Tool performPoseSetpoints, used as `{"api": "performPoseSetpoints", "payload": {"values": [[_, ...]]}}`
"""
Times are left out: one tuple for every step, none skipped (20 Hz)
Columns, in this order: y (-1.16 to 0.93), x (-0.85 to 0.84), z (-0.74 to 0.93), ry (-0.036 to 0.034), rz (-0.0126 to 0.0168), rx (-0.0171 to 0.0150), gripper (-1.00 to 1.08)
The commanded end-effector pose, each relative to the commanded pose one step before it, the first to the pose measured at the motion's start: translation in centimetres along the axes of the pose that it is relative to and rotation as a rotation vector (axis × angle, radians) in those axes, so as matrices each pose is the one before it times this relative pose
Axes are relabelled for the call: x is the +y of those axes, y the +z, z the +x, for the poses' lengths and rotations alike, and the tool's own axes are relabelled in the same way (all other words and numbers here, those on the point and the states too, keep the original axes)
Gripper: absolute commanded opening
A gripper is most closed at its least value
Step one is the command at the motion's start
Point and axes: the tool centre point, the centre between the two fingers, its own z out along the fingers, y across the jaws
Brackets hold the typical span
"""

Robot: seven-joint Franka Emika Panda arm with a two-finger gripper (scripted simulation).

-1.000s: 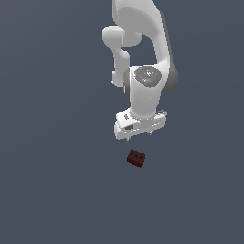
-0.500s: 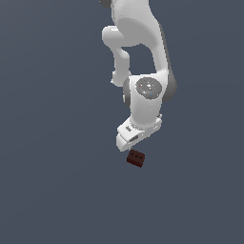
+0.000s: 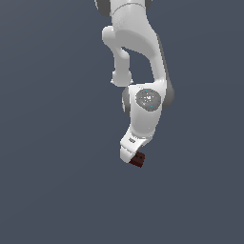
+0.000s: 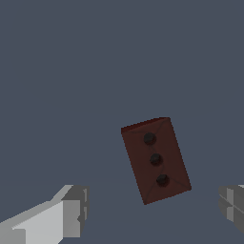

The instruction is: Pick up the object and move it to a goal position.

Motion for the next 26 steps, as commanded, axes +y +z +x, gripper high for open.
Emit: {"api": "performPoseSetpoints", "payload": {"values": [[0.608, 0.335, 0.225, -0.07086, -0.00099, -0.00082, 1.0], [0.222, 0.124, 0.068, -0.02521, -0.00027, -0.00025, 1.0], [0.21, 0.118, 0.06, -0.02373, -0.00024, -0.00021, 1.0], [0.197, 0.111, 0.053, -0.02227, -0.00021, -0.00017, 1.0], [0.185, 0.105, 0.046, -0.0208, -0.00019, -0.00013, 1.0], [0.172, 0.098, 0.041, -0.01935, -0.00017, -0.0001, 1.0], [0.16, 0.091, 0.035, -0.01789, -0.00015, -0.00008, 1.0], [0.147, 0.085, 0.029, -0.01643, -0.00013, -0.00005, 1.0], [0.135, 0.077, 0.026, -0.015, -0.00012, -0.00004, 1.0], [0.122, 0.07, 0.021, -0.01355, -0.00011, -0.00002, 1.0], [0.109, 0.062, 0.018, -0.01212, -0.0001, -0.00001, 1.0], [0.096, 0.055, 0.015, -0.01068, -0.00008, 0.0, 1.0], [0.084, 0.047, 0.013, -0.00926, -0.00007, 0.0, 1.0], [0.071, 0.041, 0.009, -0.00781, -0.00006, 0.00001, 1.0], [0.058, 0.033, 0.008, -0.0064, -0.00005, 0.00001, 1.0], [0.045, 0.026, 0.006, -0.00498, -0.00004, 0.00001, 1.0], [0.032, 0.019, 0.002, -0.00352, -0.00003, 0.00001, 1.0], [0.019, 0.009, 0.006, -0.00218, -0.00002, 0.0, 1.0], [0.006, 0.004, 0.0, -0.00069, -0.00001, 0.0, 1.0], [-0.02, -0.027, -0.019, 0.00472, 0.00034, -0.00017, 1.0], [0.039, 0.001, -0.002, 0.0, 0.0, 0.0, 1.0], [0.115, 0.002, -0.008, 0.0, 0.0, 0.0, 1.0], [0.19, -0.013, 0.017, -0.00049, -0.00004, 0.0, 1.0], [0.267, 0.005, -0.018, 0.0, 0.0, 0.0, 1.0], [0.34, -0.018, 0.017, -0.00069, -0.00005, -0.00001, 1.0], [0.417, 0.005, -0.03, 0.0, 0.0, 0.0, 1.0]]}}
